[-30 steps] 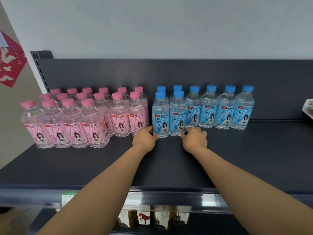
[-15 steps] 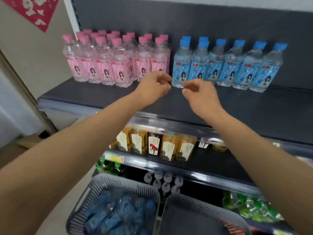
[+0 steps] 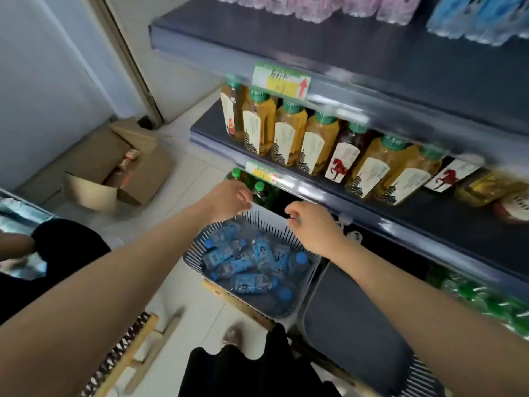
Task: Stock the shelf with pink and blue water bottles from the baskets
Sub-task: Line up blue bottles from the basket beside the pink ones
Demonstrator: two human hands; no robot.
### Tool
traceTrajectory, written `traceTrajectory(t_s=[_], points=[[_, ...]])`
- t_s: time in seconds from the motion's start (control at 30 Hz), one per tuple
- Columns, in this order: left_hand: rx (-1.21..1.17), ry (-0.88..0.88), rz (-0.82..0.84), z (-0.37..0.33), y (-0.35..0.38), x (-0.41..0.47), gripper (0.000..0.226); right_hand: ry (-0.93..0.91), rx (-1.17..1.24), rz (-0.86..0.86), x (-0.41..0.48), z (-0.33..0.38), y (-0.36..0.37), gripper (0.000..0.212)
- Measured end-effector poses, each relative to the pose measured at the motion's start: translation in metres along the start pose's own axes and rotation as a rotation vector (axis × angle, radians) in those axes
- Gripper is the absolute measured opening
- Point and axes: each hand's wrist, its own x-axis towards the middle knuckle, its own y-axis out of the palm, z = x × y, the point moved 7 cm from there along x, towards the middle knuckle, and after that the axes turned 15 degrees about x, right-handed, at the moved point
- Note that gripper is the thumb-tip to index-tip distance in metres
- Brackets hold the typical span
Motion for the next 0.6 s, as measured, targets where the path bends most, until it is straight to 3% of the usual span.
traceTrajectory(t_s=[0.2,0.33,0.6], points=[[0.242,-0.186,0.142,0.107,0.074,0.029,0.032,0.270,-0.094,0.179,0.028,-0.078,0.082,0.034],[0.347,-0.250,0.208,0.160,0.116,0.047,0.036,0.363,-0.092,0.208,0.046,-0.110,0.124,0.034],[0.357,-0.332,0.251,0.217,0.184,0.080,0.044,0.487,-0.039,0.252,0.069,-0.151,0.198,0.051]])
